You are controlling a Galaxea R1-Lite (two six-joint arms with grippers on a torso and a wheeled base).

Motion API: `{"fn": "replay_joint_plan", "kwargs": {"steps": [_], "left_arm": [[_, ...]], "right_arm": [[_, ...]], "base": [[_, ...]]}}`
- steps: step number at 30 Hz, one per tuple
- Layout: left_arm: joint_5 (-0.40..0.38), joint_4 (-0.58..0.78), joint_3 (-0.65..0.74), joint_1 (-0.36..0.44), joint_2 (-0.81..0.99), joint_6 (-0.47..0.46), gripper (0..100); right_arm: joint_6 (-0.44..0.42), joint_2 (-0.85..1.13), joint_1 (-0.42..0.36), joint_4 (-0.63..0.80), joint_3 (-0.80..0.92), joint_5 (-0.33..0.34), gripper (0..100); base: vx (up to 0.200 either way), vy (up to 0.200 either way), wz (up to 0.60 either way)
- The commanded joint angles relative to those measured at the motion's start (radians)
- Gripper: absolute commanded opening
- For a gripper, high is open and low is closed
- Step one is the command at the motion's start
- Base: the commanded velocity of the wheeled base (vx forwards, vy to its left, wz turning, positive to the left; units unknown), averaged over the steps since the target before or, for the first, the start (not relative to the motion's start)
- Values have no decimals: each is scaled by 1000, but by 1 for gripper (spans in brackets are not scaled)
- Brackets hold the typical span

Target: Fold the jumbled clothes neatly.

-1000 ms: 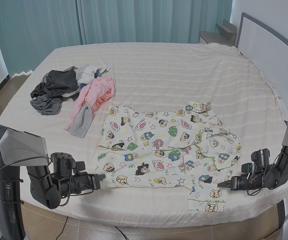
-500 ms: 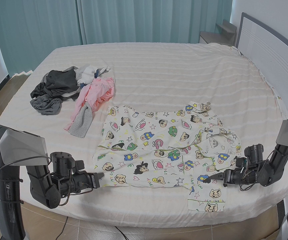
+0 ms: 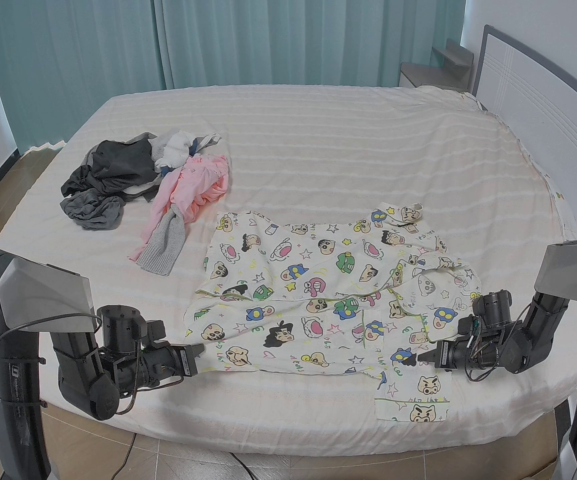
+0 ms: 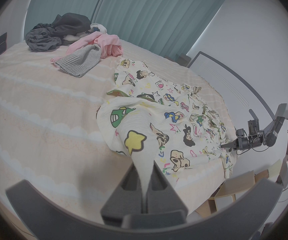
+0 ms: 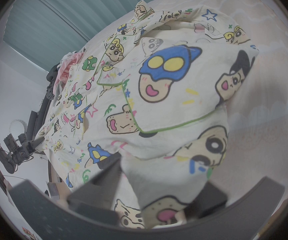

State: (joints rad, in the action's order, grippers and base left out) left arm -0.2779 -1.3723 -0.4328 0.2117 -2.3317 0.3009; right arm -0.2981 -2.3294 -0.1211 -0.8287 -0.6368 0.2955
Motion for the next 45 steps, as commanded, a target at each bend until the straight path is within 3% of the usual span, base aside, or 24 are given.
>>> {"fn": "replay_joint_plan", "kwargs": {"steps": [1, 17, 45], "left_arm": [[8, 1, 6, 6, -3, 0, 0], [11, -1, 100, 26, -1, -48, 0], [11, -80, 158, 5, -3, -54, 0]], "right_arm": [[7, 4, 6, -3, 12, 8, 0], [100, 84, 40, 5, 186, 89, 0], [102, 122, 38, 5, 201, 88, 0]], "base": [[0, 0, 0], [0, 0, 0], [0, 0, 0]]}}
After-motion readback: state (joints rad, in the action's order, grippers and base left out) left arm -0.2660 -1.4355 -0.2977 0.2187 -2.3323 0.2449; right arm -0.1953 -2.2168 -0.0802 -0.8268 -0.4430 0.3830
